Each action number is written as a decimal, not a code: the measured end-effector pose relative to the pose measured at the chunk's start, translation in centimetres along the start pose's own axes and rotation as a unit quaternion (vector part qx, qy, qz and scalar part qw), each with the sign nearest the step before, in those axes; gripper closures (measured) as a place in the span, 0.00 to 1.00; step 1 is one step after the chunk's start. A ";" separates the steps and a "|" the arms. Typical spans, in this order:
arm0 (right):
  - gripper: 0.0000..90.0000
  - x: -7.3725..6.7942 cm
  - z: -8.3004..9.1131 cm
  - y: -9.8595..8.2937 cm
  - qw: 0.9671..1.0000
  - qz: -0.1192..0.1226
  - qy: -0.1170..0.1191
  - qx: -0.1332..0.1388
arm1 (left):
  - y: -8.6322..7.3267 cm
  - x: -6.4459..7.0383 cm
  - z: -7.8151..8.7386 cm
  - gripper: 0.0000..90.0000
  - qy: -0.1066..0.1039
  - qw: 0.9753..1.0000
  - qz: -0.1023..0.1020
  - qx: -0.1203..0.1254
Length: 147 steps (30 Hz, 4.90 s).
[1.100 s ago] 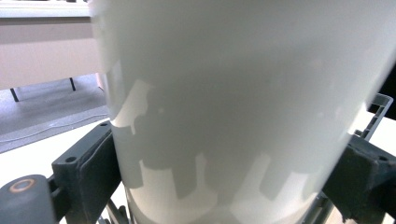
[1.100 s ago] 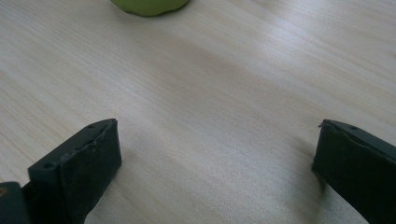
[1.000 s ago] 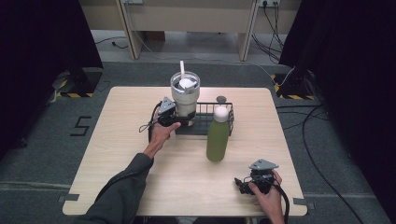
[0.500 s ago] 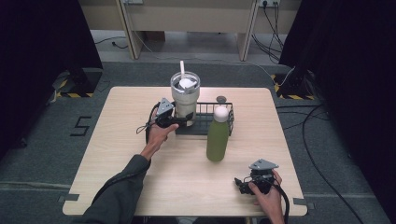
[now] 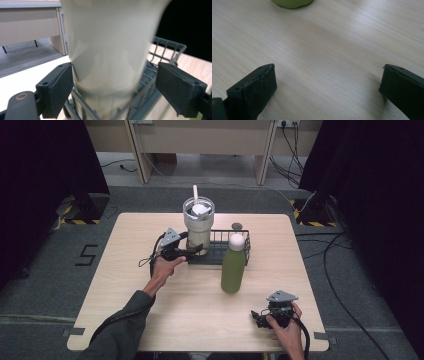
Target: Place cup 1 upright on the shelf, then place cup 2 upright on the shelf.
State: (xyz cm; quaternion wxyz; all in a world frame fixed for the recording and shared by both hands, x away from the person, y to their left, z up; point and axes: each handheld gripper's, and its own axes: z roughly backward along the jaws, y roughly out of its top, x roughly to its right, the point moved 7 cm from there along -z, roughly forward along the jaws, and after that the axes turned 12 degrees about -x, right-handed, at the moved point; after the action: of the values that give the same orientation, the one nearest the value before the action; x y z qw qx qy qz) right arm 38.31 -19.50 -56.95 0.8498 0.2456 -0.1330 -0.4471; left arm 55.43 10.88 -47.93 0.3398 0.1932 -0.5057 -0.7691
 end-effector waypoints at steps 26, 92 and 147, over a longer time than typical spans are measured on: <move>0.01 0.0 0.0 0.0 1.000 -0.001 -0.001 0.000 | -0.9 0.8 5.0 0.16 -0.020 1.000 0.023 0.003; 0.01 0.0 -0.1 0.0 1.000 0.001 0.000 0.000 | -10.7 5.0 12.0 0.16 -0.030 0.994 0.001 -0.103; 0.02 -0.1 0.0 0.1 1.000 0.004 0.000 0.001 | -17.7 4.2 16.1 0.15 0.008 0.969 -0.011 -0.248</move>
State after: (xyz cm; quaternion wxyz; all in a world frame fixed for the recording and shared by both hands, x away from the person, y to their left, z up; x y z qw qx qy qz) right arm 38.29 -19.37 -56.95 0.8512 0.2459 -0.1347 -0.4437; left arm 36.46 22.82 -57.14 0.3729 0.1144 -0.2938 -0.8727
